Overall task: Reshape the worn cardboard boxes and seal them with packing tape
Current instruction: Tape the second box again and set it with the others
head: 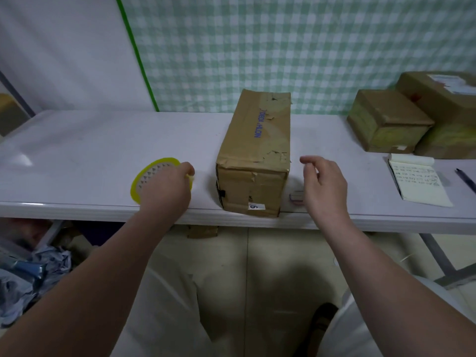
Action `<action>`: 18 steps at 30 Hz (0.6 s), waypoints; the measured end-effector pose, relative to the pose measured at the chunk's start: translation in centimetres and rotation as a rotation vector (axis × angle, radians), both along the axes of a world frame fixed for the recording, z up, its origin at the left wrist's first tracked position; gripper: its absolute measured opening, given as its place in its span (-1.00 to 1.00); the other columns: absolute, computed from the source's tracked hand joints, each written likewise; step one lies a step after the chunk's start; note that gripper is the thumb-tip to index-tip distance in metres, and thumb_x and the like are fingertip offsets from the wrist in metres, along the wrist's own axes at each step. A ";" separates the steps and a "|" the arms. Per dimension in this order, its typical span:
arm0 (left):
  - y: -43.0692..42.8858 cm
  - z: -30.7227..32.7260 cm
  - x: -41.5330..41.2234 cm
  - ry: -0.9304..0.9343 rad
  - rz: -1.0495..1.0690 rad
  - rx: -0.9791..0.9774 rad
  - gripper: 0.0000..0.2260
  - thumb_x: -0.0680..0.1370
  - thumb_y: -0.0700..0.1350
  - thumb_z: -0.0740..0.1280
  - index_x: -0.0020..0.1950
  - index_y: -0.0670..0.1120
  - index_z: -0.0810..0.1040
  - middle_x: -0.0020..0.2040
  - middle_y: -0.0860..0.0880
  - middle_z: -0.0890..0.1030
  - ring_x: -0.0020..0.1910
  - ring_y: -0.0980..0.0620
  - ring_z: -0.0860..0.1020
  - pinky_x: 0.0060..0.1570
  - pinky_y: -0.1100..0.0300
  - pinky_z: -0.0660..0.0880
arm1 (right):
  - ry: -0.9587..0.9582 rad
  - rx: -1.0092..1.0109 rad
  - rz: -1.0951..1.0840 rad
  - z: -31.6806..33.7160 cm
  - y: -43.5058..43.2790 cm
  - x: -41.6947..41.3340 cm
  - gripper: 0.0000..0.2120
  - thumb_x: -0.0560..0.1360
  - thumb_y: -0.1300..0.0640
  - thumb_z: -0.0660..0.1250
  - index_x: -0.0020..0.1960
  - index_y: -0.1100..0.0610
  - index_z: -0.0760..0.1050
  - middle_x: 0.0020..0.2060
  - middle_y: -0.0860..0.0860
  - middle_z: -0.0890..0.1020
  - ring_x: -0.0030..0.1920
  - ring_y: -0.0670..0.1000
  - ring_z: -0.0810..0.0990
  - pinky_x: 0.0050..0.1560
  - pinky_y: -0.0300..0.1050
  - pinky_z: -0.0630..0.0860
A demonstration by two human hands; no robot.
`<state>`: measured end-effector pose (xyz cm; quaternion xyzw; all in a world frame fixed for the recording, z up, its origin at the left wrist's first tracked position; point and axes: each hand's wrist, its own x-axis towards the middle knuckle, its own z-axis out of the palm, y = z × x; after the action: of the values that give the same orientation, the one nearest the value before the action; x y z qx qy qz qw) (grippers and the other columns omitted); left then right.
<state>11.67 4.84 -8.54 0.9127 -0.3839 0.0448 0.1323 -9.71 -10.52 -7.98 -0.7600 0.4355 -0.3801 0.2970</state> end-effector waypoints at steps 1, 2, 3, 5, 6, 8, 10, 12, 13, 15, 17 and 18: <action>-0.3 -0.3 0.2 -0.024 0.013 0.047 -0.72 0.56 -0.25 0.17 0.20 0.01 0.47 -0.13 -0.05 0.45 -0.20 -0.08 0.42 -0.31 0.06 0.33 | 0.116 0.007 -0.018 -0.8 -0.7 -0.3 -0.70 0.60 0.19 0.12 0.24 0.10 0.53 0.21 0.08 0.52 0.21 0.05 0.47 0.13 -0.24 0.30; -0.5 -0.6 0.3 -0.039 0.021 0.087 -0.72 0.55 -0.26 0.17 0.19 0.01 0.47 -0.14 -0.06 0.42 -0.21 -0.07 0.41 -0.32 0.07 0.33 | 0.247 0.030 -0.020 -1.6 -1.3 -0.6 -0.68 0.59 0.19 0.13 0.27 0.11 0.51 0.25 0.12 0.50 0.25 0.10 0.43 0.17 -0.15 0.32; -0.8 -0.8 0.4 -0.047 0.025 0.119 -0.70 0.55 -0.27 0.16 0.20 0.02 0.48 -0.12 -0.07 0.43 -0.20 -0.07 0.41 -0.32 0.07 0.35 | 0.375 0.062 -0.012 -2.5 -1.7 -0.9 -0.67 0.59 0.19 0.13 0.31 0.12 0.49 0.29 0.13 0.46 0.29 0.15 0.39 0.20 -0.07 0.34; -1.2 -1.2 0.7 -0.056 0.026 0.185 -0.64 0.56 -0.27 0.15 0.27 0.05 0.47 0.01 -0.11 0.49 -0.11 -0.10 0.48 -0.28 0.06 0.41 | 0.551 0.077 0.013 -4.1 -2.3 -1.1 -0.66 0.58 0.16 0.13 0.32 0.13 0.47 0.30 0.13 0.46 0.30 0.20 0.35 0.18 0.02 0.35; -1.5 -1.3 0.8 -0.062 0.023 0.221 -0.60 0.56 -0.27 0.16 0.33 0.07 0.44 0.10 -0.13 0.50 -0.03 -0.12 0.52 -0.24 0.04 0.45 | 0.588 0.051 0.023 -4.6 -2.5 -1.2 -0.67 0.58 0.15 0.12 0.28 0.13 0.50 0.26 0.13 0.49 0.27 0.20 0.37 0.13 0.02 0.34; -2.0 -1.5 1.0 -0.057 0.018 0.260 -0.53 0.54 -0.29 0.18 0.41 0.07 0.36 0.22 -0.15 0.47 0.12 -0.17 0.52 -0.11 -0.01 0.49 | 0.611 0.014 0.027 -4.9 -2.8 -1.0 -0.70 0.57 0.14 0.13 0.20 0.14 0.53 0.15 0.14 0.56 0.18 0.21 0.42 0.00 -0.02 0.31; -2.3 -1.6 1.5 -0.028 -0.003 0.258 -0.48 0.53 -0.29 0.22 0.45 0.05 0.31 0.26 -0.17 0.45 0.17 -0.18 0.50 -0.02 -0.06 0.50 | 0.569 0.067 0.022 -4.4 -2.9 -0.9 -0.76 0.55 0.14 0.17 0.14 0.14 0.52 0.08 0.13 0.57 0.10 0.19 0.45 -0.03 -0.04 0.37; -2.5 -1.7 2.3 0.060 -0.031 0.221 -0.48 0.57 -0.22 0.20 0.51 0.05 0.20 0.29 -0.18 0.44 0.21 -0.19 0.47 0.07 -0.11 0.50 | 0.493 0.154 0.025 -3.6 -2.7 -1.1 -0.84 0.53 0.11 0.24 0.08 0.10 0.47 0.01 0.10 0.59 0.00 0.15 0.51 -0.07 -0.03 0.46; -2.5 -1.5 2.5 0.106 -0.039 0.183 -0.50 0.60 -0.16 0.16 0.53 0.04 0.15 0.30 -0.20 0.43 0.21 -0.19 0.46 0.09 -0.12 0.48 | 0.455 0.168 0.020 -3.2 -2.5 -1.1 -0.88 0.52 0.10 0.26 0.04 0.09 0.45 -0.03 0.09 0.59 -0.06 0.13 0.52 -0.11 -0.03 0.47; -2.5 -0.7 2.7 0.112 -0.031 0.090 -0.53 0.62 -0.09 0.14 0.53 0.00 0.15 0.29 -0.25 0.42 0.21 -0.24 0.44 0.09 -0.11 0.44 | 0.330 0.108 -0.031 -2.0 -1.9 -1.2 -0.90 0.53 0.07 0.30 -0.02 0.07 0.42 -0.11 0.07 0.58 -0.13 0.10 0.52 -0.16 -0.05 0.45; -2.3 1.0 2.1 0.061 -0.018 -0.125 -0.57 0.61 -0.11 0.17 0.48 -0.06 0.28 0.24 -0.25 0.44 0.19 -0.23 0.44 0.10 -0.05 0.39 | 0.117 -0.001 -0.106 -0.2 -1.2 -1.1 -0.88 0.53 0.06 0.33 -0.04 0.07 0.41 -0.18 0.01 0.56 -0.17 0.06 0.52 -0.20 -0.08 0.42; -2.2 2.2 1.5 0.060 -0.029 -0.280 -0.62 0.60 -0.13 0.19 0.42 -0.09 0.37 0.20 -0.21 0.49 0.17 -0.18 0.47 0.11 0.01 0.38 | -0.002 -0.046 -0.123 1.0 -0.7 -1.0 -0.89 0.53 0.07 0.33 -0.04 0.07 0.42 -0.21 -0.04 0.54 -0.20 0.01 0.52 -0.21 -0.10 0.41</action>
<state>13.19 2.69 -6.38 0.8807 -0.3828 0.0689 0.2703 -10.69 -11.25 -6.95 -0.7379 0.4723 -0.4085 0.2560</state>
